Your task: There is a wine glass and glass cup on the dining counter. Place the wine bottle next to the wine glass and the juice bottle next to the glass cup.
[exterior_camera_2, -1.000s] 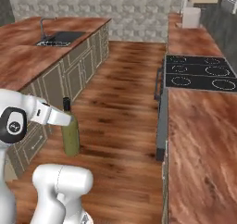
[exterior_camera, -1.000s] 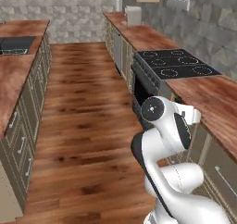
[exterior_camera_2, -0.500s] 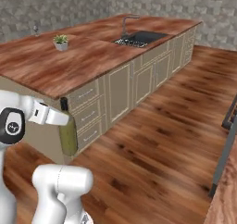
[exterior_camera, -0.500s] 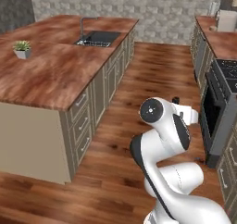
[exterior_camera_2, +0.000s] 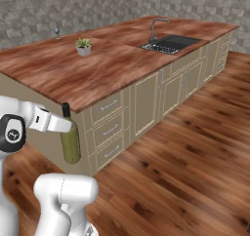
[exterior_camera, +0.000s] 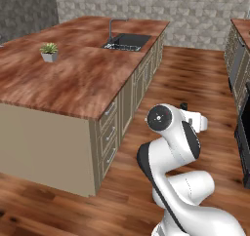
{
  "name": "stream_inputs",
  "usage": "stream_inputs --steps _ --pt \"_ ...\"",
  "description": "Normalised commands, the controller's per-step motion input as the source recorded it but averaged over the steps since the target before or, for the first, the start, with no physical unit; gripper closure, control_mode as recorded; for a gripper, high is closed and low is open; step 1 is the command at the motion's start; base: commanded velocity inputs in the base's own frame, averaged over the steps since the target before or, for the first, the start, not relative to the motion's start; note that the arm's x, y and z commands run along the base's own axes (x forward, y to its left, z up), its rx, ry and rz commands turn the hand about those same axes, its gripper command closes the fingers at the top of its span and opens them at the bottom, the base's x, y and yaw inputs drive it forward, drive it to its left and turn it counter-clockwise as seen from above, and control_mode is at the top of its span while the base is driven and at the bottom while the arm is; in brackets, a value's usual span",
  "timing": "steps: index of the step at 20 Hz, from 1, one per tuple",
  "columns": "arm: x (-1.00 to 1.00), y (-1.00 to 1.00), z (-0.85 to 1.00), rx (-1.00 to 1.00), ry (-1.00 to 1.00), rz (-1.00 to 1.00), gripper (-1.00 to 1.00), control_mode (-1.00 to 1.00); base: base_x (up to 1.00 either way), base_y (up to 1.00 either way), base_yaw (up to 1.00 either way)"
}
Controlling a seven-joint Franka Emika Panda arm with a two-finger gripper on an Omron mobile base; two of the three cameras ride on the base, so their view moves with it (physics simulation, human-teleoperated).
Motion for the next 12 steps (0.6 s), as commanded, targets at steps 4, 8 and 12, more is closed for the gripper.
stream_inputs --steps 4,8,12 --pt "0.00 0.00 0.00 0.00 0.00 0.00 1.00 1.00 0.73 0.66 0.00" --pt "0.00 0.00 0.00 0.00 0.00 0.00 1.00 1.00 0.72 0.71 0.00" --pt "0.00 0.00 0.00 0.00 0.00 0.00 1.00 1.00 0.70 0.72 0.00"
